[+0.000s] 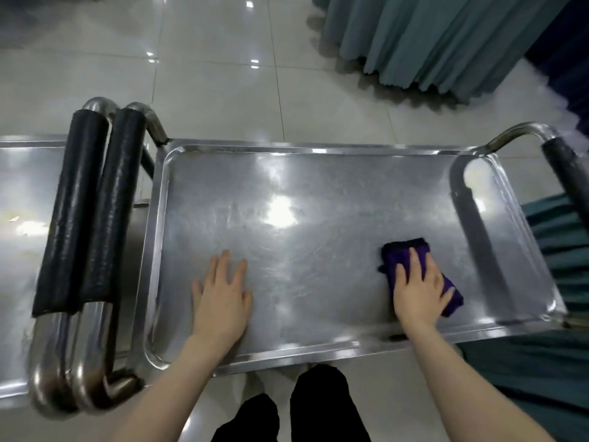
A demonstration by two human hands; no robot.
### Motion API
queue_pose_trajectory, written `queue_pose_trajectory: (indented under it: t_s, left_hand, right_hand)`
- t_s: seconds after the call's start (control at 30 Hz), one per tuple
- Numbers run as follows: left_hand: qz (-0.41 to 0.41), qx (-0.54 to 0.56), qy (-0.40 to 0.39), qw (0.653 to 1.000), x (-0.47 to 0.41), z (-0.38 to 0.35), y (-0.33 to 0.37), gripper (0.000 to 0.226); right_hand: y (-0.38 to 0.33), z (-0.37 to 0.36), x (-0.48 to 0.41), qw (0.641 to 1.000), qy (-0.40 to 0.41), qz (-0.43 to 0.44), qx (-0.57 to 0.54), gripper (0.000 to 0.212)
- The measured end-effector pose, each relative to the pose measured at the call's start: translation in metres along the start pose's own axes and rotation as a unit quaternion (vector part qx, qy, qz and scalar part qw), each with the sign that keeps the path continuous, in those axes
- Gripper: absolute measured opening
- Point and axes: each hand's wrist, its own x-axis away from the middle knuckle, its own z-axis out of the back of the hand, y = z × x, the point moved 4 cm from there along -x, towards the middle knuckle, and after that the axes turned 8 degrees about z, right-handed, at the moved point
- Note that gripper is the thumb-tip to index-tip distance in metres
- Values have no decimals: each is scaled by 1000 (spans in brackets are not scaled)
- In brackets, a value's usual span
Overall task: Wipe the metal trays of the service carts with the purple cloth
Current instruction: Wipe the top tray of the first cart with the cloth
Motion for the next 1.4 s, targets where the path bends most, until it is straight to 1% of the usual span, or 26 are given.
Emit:
queue_pose_trajectory:
  t_s: [0.03,0.07,0.1,0.17,0.23,0.3,0.37,0.4,0.43,0.53,0.57,0.63,0.7,0.77,0.8,0.83,0.9,0.93,1.0,1.03,1.1,1.13,1.17,1.27,1.33,1.4]
  left_hand:
    - [1,0,-6,1000,1,-3,5,53]
    - [8,1,-8,1000,2,-5,10,53]
    - [16,4,-9,1000,4,-6,16,53]
    - [28,10,-11,999,7,-5,27,51]
    - [24,15,-4,1000,8,-5,39,47]
    - [1,27,-2,1000,5,-6,53,44]
    - [-20,27,-4,999,-1,-9,73,44]
    - [-28,23,-5,999,-4,-12,84,44]
    - [-37,22,-5,999,-7,-15,98,44]
    - [-66,34,-1,997,-12,-25,142,42]
    - [-76,37,0,996,-13,-29,155,41]
    - [-95,39,2,995,-12,-36,175,40]
    - [-99,36,14,994,-9,-42,183,42]
    - [-97,32,25,994,-5,-46,184,50]
    - [-100,25,27,994,-3,-48,183,53]
    - [-103,19,28,994,-2,-49,183,55]
    - [-99,10,31,995,-3,-49,183,55]
    - [-93,8,34,995,-4,-48,184,54]
    - [-83,8,37,996,-4,-45,187,55]
    - [-78,11,37,996,-5,-43,188,55]
    - [-73,16,40,996,-6,-39,190,54]
    - [-75,17,44,996,-7,-38,190,54]
    - [-77,16,46,996,-8,-38,191,53]
    - [-73,22,50,996,-9,-41,190,51]
    - [-64,31,53,996,-7,-46,192,50]
    - [-53,40,55,996,-4,-50,193,50]
  right_hand:
    - [-2,-2,-2,1000,8,-23,-7,50]
    - [-15,-5,2,999,23,-22,-8,49]
    - [-34,-9,10,999,41,16,-3,49]
    - [-84,-22,37,984,54,169,25,49]
    - [-120,-34,59,950,22,309,42,49]
    - [-126,-36,55,923,-7,382,33,48]
    - [-103,-30,33,909,-24,416,26,48]
    - [-83,-25,19,912,-21,409,22,48]
    - [-57,-17,2,926,-10,378,14,48]
    - [37,13,-63,973,43,226,7,50]
    - [72,23,-84,983,46,177,11,50]
    - [134,38,-116,996,17,88,10,50]
    - [164,43,-135,1000,5,12,-6,51]
    - [149,38,-137,999,27,-27,-17,50]
    - [128,35,-132,999,48,-14,-18,49]
    - [101,31,-124,997,66,31,-13,48]
    - [36,19,-101,981,74,178,5,48]
    - [7,13,-89,966,59,250,11,48]
    - [-32,1,-72,934,3,356,8,48]
    - [-38,-3,-71,918,-25,395,12,48]
    - [-27,1,-85,896,-38,442,18,48]
    - [-11,7,-99,899,-33,436,13,48]
    - [11,14,-118,914,-21,404,-1,47]
    - [92,41,-190,971,24,236,-14,47]
    - [137,55,-227,991,22,133,-2,50]
    - [144,56,-243,998,20,55,-3,53]
